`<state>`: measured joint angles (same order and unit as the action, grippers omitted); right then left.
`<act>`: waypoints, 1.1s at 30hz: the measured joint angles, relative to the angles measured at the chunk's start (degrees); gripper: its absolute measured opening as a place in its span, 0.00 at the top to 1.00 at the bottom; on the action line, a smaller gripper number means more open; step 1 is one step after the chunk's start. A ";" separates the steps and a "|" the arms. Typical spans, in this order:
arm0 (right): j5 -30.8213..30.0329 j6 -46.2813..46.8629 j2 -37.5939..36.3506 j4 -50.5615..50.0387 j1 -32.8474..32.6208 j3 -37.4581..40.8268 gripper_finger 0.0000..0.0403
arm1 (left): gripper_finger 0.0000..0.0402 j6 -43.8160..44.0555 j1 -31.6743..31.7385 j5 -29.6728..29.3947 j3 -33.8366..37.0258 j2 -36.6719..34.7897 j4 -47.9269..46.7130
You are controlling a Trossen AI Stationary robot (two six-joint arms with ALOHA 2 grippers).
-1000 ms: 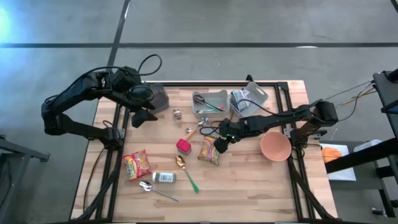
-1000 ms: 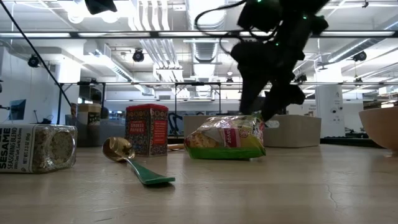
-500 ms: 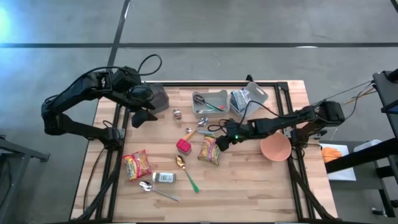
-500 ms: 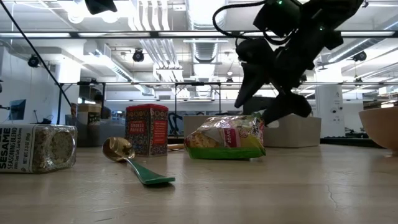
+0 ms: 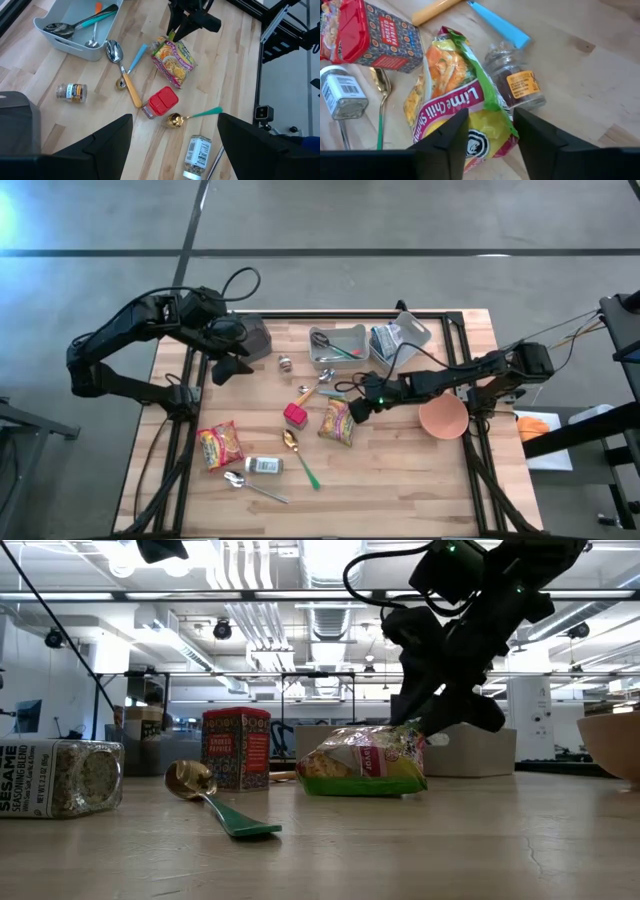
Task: Pick & Place Food Item
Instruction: Put the blue noodle pack into the right gray bin
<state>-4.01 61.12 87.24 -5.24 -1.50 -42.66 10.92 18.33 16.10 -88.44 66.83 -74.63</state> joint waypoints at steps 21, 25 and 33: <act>0.35 0.02 -0.11 -0.13 -0.64 0.36 0.98 | 0.26 1.55 0.00 0.00 0.00 0.00 0.00; 0.68 -4.34 -0.52 -0.29 -1.40 -1.99 0.98 | 0.26 2.14 -0.01 0.00 0.00 0.00 0.00; 0.82 -12.07 -0.92 -2.61 -3.13 -7.65 0.98 | 0.26 2.55 0.00 0.00 0.00 0.00 -0.06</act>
<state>-3.20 49.06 86.32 -7.84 -4.62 -50.30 13.47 18.32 16.10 -88.44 66.83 -74.69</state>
